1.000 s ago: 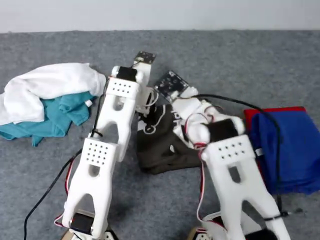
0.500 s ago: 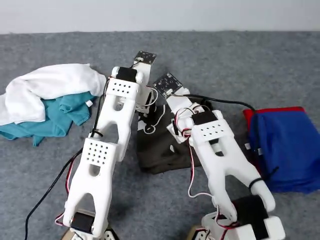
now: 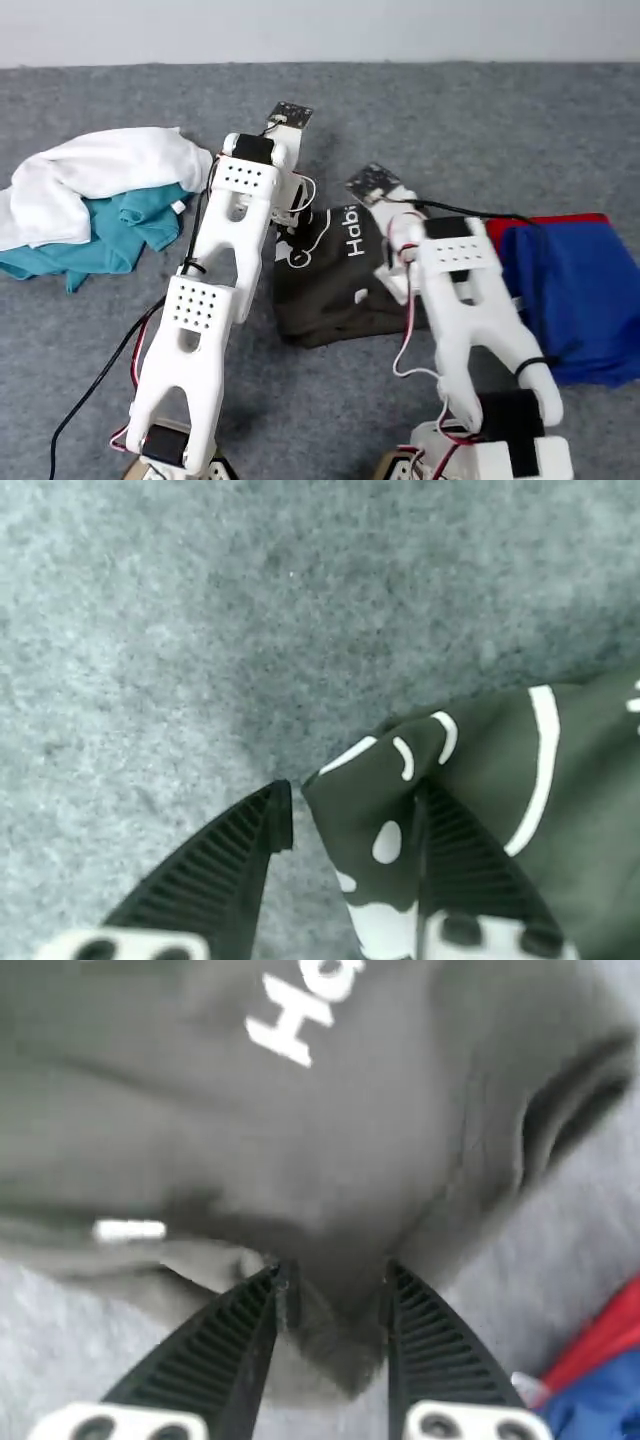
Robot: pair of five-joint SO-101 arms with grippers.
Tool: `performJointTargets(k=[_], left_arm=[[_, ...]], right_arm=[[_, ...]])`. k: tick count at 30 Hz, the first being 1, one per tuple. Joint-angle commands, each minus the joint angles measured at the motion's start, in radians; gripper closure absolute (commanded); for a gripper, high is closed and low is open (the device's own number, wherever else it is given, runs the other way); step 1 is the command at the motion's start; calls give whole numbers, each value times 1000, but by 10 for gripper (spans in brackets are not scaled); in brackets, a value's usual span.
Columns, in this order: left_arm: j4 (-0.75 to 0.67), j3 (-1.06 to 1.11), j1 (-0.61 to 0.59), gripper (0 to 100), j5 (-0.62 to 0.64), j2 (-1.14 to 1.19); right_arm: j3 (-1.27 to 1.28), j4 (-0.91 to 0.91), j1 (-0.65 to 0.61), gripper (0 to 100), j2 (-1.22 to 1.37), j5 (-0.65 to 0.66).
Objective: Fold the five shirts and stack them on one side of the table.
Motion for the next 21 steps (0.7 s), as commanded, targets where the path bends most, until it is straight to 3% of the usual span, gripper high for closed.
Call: performJointTargets(k=[1,13,21], left_arm=[[-12,-5,-11,805,-6,-5],[-12,-5,-11,805,-6,-9],[38,-206,-35,805,-3,-12]], right_arm=[[-3,97,50,852,-13,68],[-5,390,70,852,-266,150],[-5,271,99,849,-464,21]])
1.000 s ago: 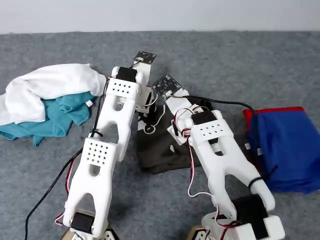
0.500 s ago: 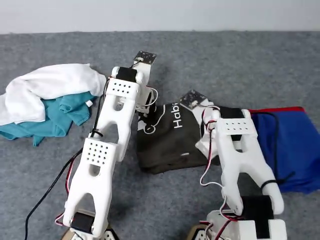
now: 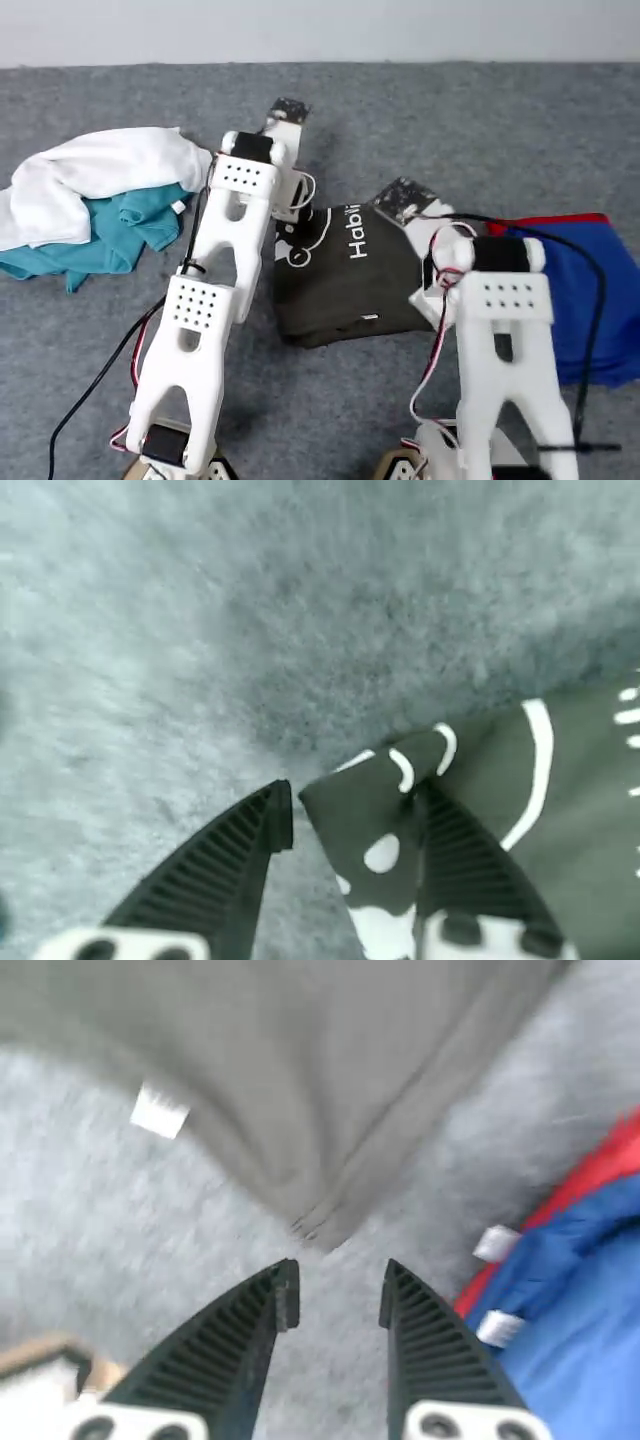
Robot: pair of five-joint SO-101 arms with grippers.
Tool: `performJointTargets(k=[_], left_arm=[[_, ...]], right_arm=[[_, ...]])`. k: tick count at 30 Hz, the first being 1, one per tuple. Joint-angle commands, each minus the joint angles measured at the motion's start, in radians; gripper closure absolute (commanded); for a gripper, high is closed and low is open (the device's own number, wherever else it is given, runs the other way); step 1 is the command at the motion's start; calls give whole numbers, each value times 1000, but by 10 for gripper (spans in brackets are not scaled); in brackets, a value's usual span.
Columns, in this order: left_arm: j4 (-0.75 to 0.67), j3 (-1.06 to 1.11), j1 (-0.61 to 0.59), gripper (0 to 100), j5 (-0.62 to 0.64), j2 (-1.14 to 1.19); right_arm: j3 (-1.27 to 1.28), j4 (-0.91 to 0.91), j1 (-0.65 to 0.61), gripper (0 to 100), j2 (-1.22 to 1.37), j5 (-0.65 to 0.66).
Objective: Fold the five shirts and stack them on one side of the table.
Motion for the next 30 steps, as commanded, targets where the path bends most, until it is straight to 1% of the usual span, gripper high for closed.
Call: performJointTargets(k=[1,7,9,13,17,21,25,30], left_arm=[[32,-133,-31,805,-3,-14],[34,-165,-63,805,-2,-20],[34,-165,-58,805,0,-18],[35,-162,-44,805,0,-11],[34,-125,-44,805,0,-6],[32,-81,-44,805,0,12],[31,-79,-44,805,-5,54],[14,-79,-48,805,-6,100]], right_arm=[[-5,-65,16,849,-64,-72],[0,-163,10,849,-54,-157],[26,-255,8,849,-41,-195],[100,-529,5,849,44,-295],[54,-670,-48,850,219,-387],[-97,-717,-84,851,421,-416],[-270,-708,-77,851,613,-416],[-396,-708,-58,851,792,-408]])
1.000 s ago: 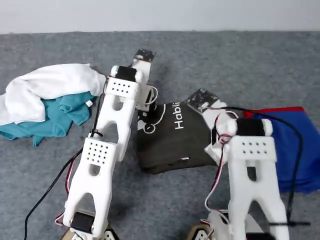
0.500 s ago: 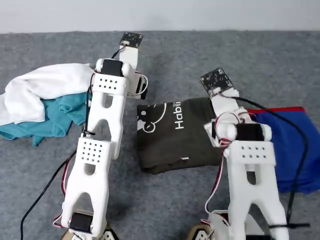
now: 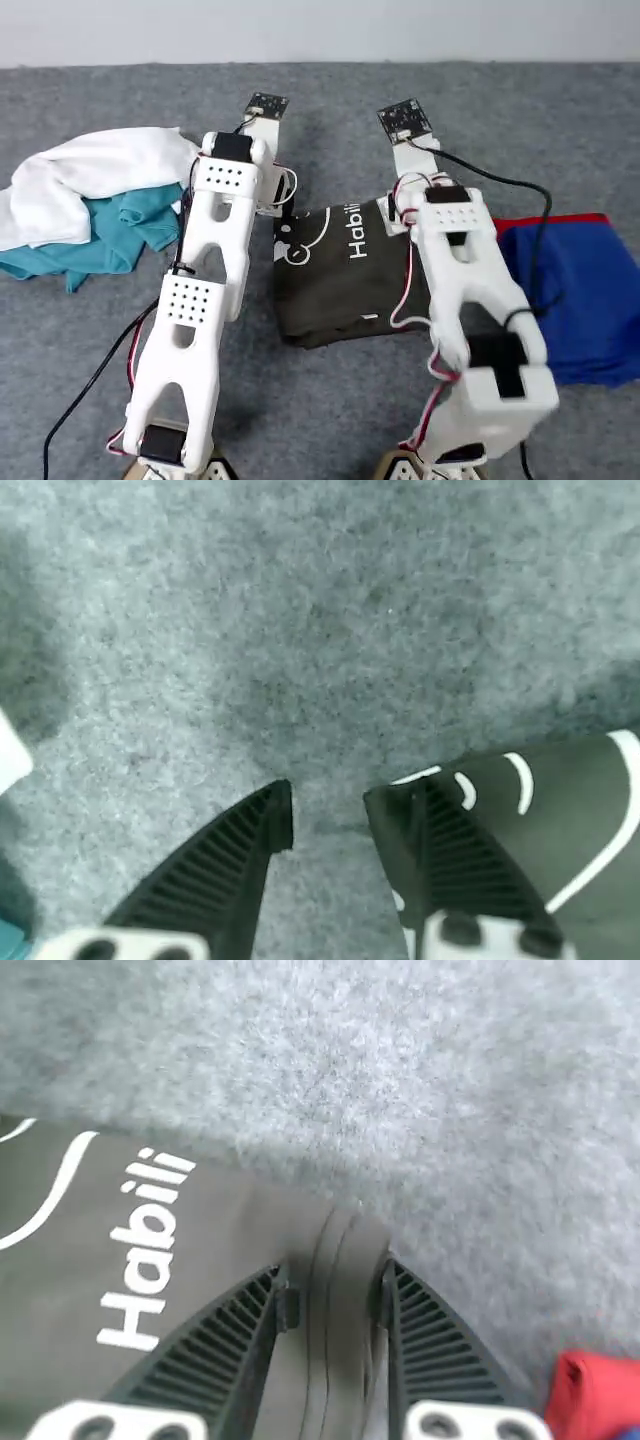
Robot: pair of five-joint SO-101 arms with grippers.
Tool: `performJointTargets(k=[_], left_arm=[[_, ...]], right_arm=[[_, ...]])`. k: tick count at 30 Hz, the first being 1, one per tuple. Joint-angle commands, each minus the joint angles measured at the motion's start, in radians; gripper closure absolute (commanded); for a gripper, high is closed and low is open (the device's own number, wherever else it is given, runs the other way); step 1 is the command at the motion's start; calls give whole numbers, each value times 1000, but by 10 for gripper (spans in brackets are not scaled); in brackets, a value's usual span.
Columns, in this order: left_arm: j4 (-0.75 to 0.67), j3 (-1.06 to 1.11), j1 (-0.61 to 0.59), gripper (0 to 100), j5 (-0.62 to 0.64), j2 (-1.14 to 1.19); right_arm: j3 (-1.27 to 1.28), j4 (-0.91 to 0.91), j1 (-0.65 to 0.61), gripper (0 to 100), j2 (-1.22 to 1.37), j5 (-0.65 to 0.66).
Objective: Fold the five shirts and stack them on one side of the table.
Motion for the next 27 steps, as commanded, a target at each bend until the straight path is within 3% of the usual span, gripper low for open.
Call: performJointTargets(k=[1,11,18,27], left_arm=[[2,-2,8,805,-11,6],[-2,-2,8,805,-11,9],[2,-13,-18,805,-11,6],[31,-185,-64,805,-3,-43]], right_arm=[[-117,-13,22,851,87,-5],[-247,18,94,851,271,-3],[-428,410,28,848,101,-3],[-519,852,-2,847,-64,20]])
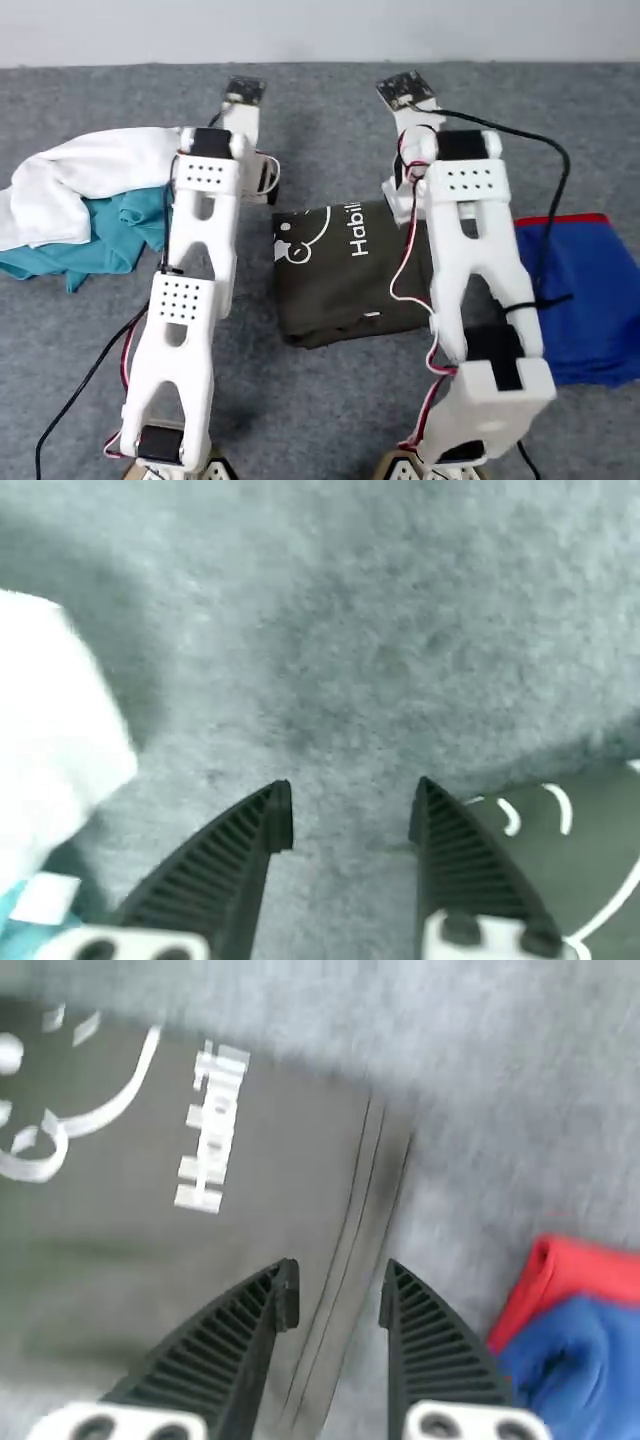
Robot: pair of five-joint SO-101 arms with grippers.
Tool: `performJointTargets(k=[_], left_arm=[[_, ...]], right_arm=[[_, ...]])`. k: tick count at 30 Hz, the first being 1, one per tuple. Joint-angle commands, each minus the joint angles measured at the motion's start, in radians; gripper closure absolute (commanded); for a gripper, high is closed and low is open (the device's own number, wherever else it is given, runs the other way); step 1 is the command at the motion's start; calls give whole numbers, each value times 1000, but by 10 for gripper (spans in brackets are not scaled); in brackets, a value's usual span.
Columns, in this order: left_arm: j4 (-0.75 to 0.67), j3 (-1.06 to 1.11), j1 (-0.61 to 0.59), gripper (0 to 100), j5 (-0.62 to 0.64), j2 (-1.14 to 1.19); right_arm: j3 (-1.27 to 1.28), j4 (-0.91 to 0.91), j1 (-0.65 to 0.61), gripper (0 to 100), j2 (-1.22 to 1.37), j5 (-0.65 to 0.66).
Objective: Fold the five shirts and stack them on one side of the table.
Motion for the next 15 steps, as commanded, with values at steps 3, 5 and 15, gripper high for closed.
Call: performJointTargets(k=[3,5,15], left_arm=[[23,-24,23,805,0,-112],[23,-8,35,805,0,-149],[23,117,41,805,0,-331]], right_arm=[[-31,186,24,847,-61,-49],[-9,211,25,845,-42,-75],[21,110,19,742,232,-141]])
